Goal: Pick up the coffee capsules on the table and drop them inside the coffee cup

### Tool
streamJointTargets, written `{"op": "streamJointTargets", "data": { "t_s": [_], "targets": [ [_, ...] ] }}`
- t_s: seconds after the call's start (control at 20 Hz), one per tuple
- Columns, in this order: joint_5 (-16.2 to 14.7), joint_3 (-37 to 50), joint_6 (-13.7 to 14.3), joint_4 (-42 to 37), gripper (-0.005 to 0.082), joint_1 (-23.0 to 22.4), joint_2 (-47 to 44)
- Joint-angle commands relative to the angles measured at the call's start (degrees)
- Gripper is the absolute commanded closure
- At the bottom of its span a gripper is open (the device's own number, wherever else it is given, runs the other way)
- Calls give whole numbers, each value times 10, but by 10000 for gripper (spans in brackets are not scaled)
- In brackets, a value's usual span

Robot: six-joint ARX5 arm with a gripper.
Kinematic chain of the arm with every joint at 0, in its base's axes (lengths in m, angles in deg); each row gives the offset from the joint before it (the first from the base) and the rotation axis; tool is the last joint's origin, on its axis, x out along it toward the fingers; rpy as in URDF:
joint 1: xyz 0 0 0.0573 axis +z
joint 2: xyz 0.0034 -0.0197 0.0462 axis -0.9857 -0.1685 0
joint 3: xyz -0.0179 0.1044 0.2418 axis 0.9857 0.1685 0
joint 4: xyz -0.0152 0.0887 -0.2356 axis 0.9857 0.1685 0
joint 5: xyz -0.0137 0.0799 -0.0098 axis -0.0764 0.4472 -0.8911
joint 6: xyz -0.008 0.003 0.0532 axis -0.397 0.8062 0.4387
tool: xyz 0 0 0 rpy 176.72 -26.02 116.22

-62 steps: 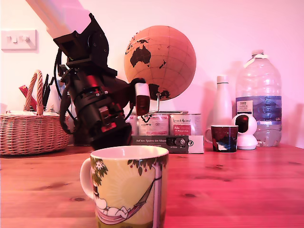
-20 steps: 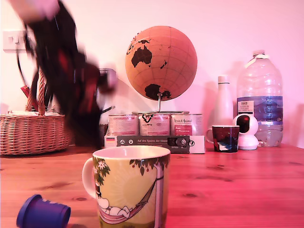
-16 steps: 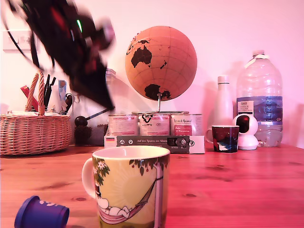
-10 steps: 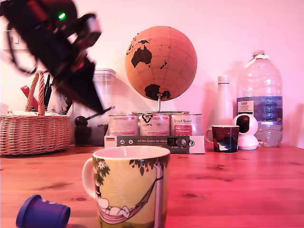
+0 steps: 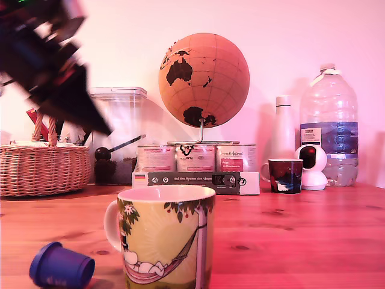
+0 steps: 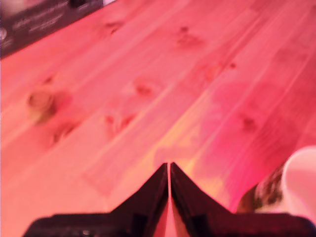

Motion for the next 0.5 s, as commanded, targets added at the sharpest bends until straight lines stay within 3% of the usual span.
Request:
{"op": "streamJointTargets", "data": {
  "t_s": [0.0, 0.1, 0.45],
  "targets": [
    [-9, 28, -4, -20, 791, 0, 31],
    [-30, 61, -4, -40, 791, 1, 61],
    [-32, 170, -49, -88, 791, 2, 160]
  ]
}}
